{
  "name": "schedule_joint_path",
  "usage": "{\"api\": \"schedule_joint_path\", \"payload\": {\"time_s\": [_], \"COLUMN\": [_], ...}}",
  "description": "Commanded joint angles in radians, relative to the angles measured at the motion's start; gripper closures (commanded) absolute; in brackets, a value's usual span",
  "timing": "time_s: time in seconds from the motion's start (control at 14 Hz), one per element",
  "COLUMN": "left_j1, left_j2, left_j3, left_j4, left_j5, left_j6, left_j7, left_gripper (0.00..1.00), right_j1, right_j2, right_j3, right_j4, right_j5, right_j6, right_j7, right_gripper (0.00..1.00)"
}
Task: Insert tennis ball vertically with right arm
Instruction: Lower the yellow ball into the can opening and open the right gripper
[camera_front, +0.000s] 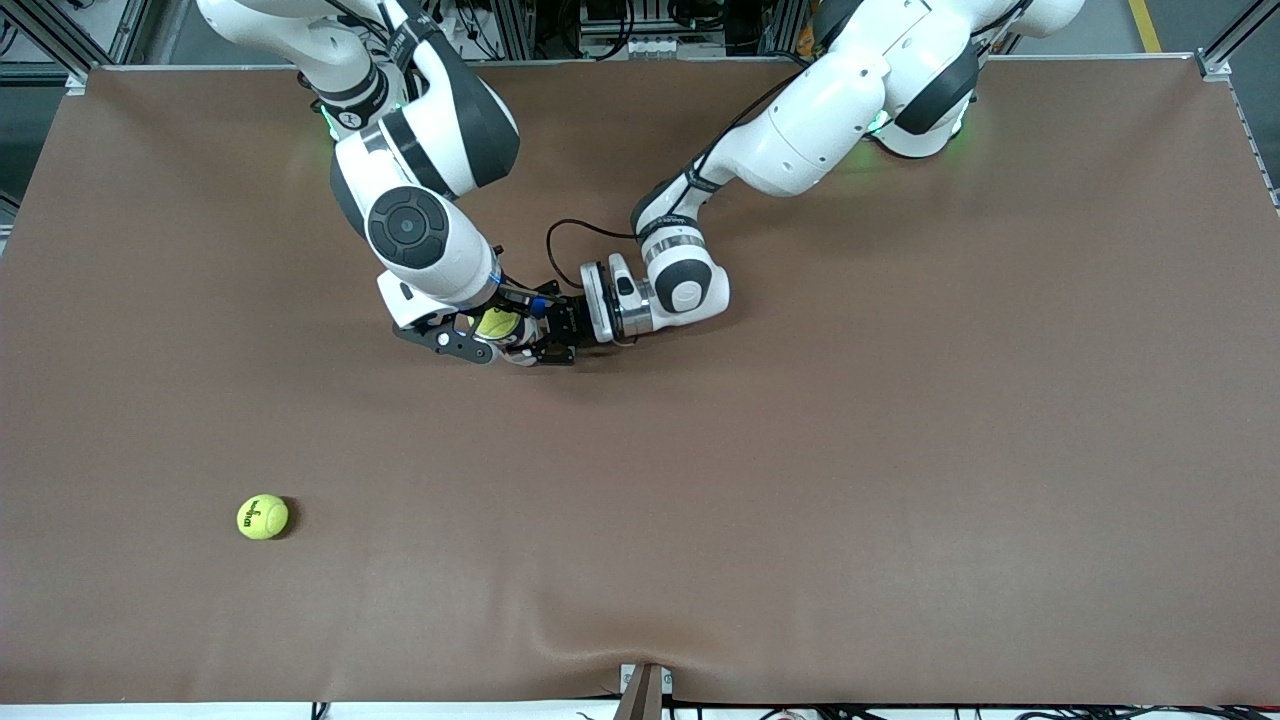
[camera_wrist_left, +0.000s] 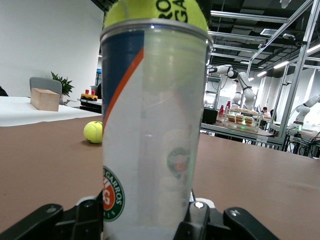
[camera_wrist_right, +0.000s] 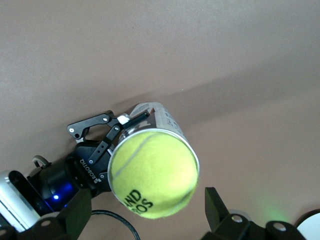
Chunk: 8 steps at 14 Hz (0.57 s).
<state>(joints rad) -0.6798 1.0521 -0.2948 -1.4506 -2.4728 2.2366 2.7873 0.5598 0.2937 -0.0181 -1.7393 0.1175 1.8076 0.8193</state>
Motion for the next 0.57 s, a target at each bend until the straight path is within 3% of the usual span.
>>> {"api": "schedule_joint_path", "payload": {"time_s": [0.0, 0.5], "left_j1": [-0.006, 0.002], "left_j2": [0.036, 0.025], "left_j3": [-0.012, -0.012], "left_j4": [0.013, 0.007], "left_j5": [-0.060, -0.052], "left_j6": [-0.002, -0.002], "left_j7": [0.212, 0.279], "left_gripper": [0.45, 0.41], "right_j1": [-0.006, -0.145], "right_j2": [-0.014, -0.082], "right_j3": [-0.003, -0.008], "right_j4": [-0.002, 0.009], "right_j5": [0.007, 0.007], "right_j6": [-0.002, -0.060], "right_j7": [0.006, -0.162], "right_gripper": [0.00, 0.00]}}
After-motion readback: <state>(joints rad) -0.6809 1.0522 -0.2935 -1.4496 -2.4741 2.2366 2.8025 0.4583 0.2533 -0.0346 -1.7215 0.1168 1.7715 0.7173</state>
